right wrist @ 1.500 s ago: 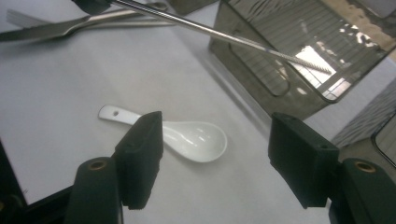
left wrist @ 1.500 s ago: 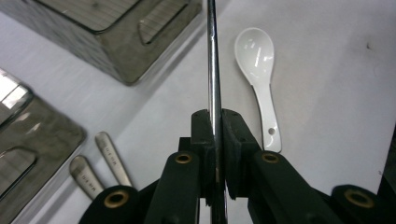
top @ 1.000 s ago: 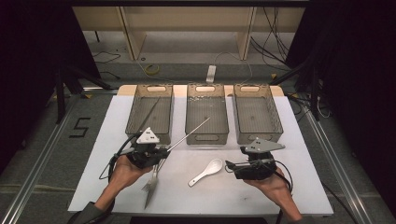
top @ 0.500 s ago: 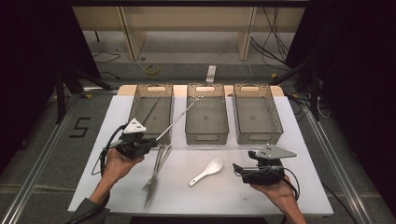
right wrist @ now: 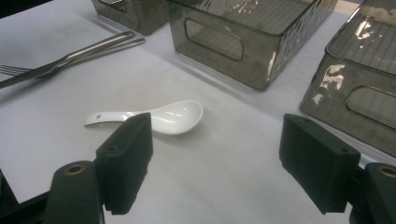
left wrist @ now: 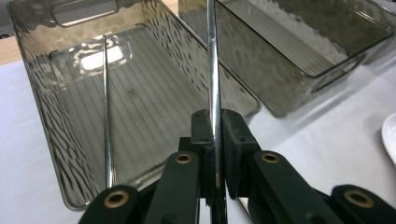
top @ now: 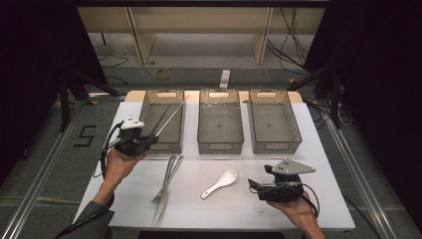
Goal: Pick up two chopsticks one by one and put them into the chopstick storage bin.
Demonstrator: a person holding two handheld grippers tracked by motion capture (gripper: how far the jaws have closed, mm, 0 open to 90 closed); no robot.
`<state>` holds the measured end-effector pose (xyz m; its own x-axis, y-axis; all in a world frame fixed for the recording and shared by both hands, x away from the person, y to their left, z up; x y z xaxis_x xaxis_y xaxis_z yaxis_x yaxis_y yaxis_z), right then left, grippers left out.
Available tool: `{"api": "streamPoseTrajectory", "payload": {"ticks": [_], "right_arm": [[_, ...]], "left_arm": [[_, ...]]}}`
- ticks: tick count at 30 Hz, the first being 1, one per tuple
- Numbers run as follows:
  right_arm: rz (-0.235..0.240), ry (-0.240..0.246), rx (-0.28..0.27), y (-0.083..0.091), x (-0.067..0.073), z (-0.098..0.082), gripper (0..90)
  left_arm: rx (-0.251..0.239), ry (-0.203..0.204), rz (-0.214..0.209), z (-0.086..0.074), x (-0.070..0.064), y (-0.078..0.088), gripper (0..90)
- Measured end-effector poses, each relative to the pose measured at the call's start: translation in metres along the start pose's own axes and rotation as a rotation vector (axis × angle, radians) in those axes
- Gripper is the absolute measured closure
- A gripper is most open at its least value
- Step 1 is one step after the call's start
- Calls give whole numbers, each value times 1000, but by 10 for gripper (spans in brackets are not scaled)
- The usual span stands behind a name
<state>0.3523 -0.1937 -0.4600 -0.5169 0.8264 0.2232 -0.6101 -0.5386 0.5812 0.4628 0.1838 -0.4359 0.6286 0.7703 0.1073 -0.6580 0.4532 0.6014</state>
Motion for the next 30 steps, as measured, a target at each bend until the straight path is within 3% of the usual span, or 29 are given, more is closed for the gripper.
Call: {"api": "streamPoseTrajectory", "payload": {"ticks": [9,17,30], "right_arm": [[12,4,9,1,2,-3,268],[31,3,-19,4,6,-2,263],[42,9,-4,4,10,-7,259]], "left_arm": [[7,49,27,3,22,-14,835],[18,74,47,3,39,-24,835],[55,97,58,0,50,-40,835]]}}
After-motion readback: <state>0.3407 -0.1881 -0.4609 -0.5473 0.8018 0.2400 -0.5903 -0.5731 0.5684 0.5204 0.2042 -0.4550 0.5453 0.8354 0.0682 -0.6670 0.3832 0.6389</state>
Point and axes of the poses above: each handheld gripper's, and its own axes: y roughly backward along the jaws, z roughly out of its top, x roughly to its left, the point moved 6 cm from there along -y, roughly forward along the jaws, and after that the axes turned 13 degrees about -y, right-handed, at the moved point
